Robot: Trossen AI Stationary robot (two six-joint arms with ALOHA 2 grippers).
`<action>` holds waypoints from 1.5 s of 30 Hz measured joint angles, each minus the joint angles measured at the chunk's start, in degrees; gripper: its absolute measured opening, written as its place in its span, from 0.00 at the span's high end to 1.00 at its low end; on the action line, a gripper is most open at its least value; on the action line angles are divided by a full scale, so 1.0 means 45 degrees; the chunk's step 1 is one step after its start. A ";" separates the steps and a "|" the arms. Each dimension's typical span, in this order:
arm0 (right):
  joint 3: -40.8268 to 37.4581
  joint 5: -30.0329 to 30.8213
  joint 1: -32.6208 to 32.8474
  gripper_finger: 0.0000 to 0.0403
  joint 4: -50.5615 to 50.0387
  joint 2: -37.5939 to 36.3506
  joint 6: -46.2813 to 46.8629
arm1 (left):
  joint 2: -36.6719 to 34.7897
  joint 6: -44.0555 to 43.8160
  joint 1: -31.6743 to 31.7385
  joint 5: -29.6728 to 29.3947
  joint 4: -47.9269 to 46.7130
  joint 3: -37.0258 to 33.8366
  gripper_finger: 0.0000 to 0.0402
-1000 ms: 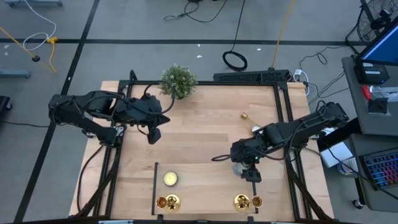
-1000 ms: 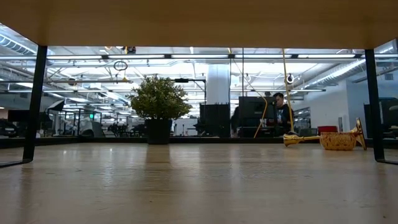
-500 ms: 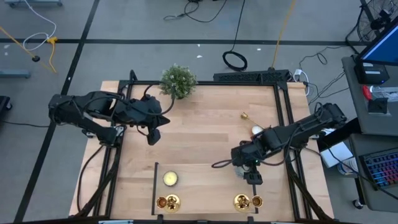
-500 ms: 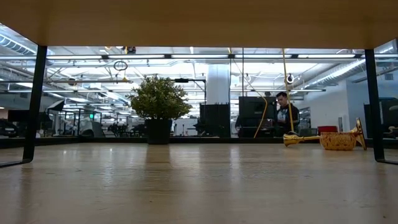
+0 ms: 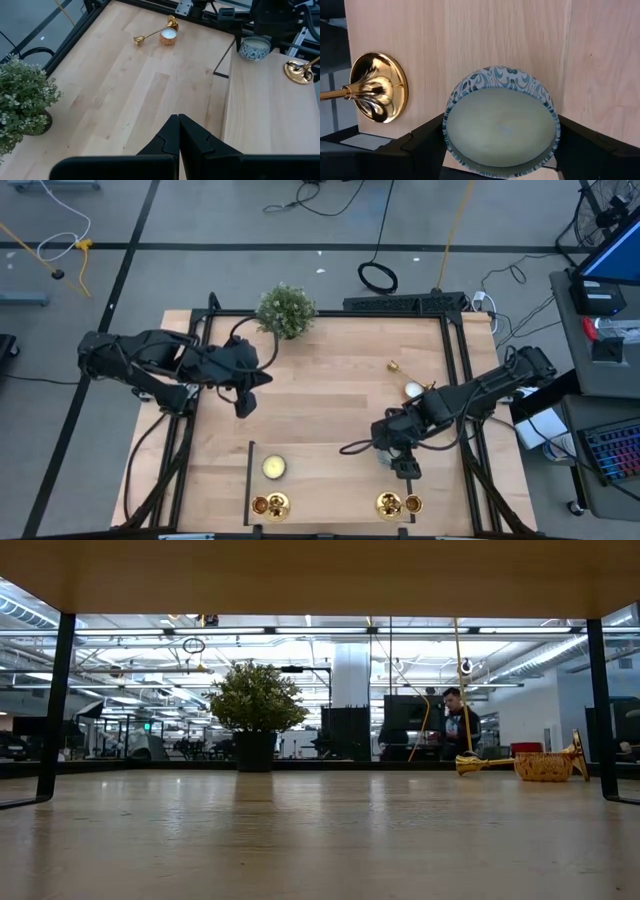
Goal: Pick & Place candle stick holders
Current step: Put the blue patterned scented candle on the shelf
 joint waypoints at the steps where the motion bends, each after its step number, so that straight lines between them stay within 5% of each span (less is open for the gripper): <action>1: 0.0000 -0.0004 0.0000 0.26 -0.0032 0.0000 0.0015 | 0.0000 -0.0026 -0.0033 -0.0013 0.0000 0.0000 0.99; 18: 0.0000 -0.0353 0.0000 0.17 -0.0077 -0.0005 0.0596 | 0.0000 -0.0025 -0.0105 -0.0108 0.0004 0.0000 0.99; 45: -0.0005 -0.0619 -0.0063 0.17 0.0309 -0.0308 0.1260 | 0.0005 0.0038 -0.0105 -0.0075 0.0000 0.0000 0.99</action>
